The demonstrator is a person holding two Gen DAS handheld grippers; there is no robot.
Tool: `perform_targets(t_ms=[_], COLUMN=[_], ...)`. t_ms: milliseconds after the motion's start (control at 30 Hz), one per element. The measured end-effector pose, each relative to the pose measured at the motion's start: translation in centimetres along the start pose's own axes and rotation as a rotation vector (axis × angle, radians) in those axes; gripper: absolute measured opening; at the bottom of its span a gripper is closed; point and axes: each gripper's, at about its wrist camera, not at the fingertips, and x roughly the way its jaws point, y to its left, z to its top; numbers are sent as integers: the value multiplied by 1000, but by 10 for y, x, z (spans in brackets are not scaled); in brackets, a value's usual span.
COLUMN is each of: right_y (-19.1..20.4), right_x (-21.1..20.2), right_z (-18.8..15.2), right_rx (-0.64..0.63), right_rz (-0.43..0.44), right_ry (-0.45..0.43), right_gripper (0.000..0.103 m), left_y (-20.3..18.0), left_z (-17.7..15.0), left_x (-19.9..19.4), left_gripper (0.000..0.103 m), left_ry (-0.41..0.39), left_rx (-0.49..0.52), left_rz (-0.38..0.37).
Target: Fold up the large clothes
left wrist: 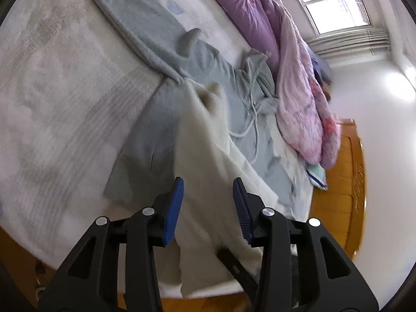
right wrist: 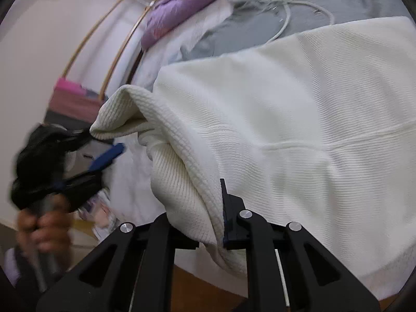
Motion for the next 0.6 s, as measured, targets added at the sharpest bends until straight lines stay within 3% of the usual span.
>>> perform_targets(t_ms=[133,367,500,600], right_y=[-23,-87,-144,-190], right_x=[-40,-129,-169,-180], right_z=[8,3,-19,-45], right_rx=[66,243,400,546], right_rz=[21,16,-7,-40], right_ry=[-61,-223,-300,-330], right_gripper=[10,10,9,9], left_y=[-41,-160,-209,-222], left_z=[-1,-48,-87,-109], left_x=[43,118,159,176], left_gripper=[46,48,48,48], left_ry=[55,181,304,356], left_rx=[21,263,356,399], left_rz=[-61,-185,-258,-296])
